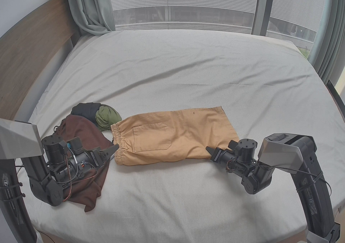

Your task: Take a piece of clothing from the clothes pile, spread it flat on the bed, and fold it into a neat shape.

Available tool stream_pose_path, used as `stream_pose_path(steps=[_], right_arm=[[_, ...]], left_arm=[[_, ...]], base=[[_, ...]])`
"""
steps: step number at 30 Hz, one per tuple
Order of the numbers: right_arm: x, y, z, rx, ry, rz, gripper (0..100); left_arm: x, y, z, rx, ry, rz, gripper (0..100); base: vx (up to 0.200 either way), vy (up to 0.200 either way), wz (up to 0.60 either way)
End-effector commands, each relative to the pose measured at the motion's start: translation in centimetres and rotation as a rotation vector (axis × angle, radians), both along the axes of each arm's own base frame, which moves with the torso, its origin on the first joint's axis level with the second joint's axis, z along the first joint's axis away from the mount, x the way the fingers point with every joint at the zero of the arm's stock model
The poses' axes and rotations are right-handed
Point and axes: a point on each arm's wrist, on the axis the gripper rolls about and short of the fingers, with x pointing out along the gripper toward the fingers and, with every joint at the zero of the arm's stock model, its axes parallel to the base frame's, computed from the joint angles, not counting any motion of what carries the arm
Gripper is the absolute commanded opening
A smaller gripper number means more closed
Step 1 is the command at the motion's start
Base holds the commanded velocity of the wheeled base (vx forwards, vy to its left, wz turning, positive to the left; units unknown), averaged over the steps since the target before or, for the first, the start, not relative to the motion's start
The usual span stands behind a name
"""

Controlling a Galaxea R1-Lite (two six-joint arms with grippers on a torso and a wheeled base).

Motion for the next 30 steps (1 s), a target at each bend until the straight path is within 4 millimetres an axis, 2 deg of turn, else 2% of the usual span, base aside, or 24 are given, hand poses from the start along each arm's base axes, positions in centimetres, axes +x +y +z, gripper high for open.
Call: stream_pose_path(steps=[1, 14, 22, 24, 30], right_arm=[[-1.3, -0.5, 0.8, -0.004, -0.001, -0.001, 0], [-5.7, -2.3, 3.0, -0.075, 0.022, 0.011, 0], [-9.2, -4.1, 3.0, -0.184, 0.091, -0.003, 0], [-10.8, -4.8, 2.7, -0.237, 0.132, 0.004, 0], [-12.9, -5.5, 2.6, -0.269, 0.202, 0.012, 0]], left_arm=[[0.0, 0.0, -0.4, 0.000, 0.012, 0.001, 100], [0.2, 0.1, -0.7, -0.005, 0.024, 0.004, 100], [0.2, 0.1, -0.8, -0.006, 0.030, 0.004, 100], [0.2, 0.1, -1.0, -0.005, 0.033, 0.004, 100], [0.3, 0.0, -1.1, -0.005, 0.036, 0.001, 100]], base=[[0.000, 0.000, 0.00], [0.000, 0.000, 0.00], [0.000, 0.000, 0.00], [0.000, 0.000, 0.00], [0.000, 0.000, 0.00]])
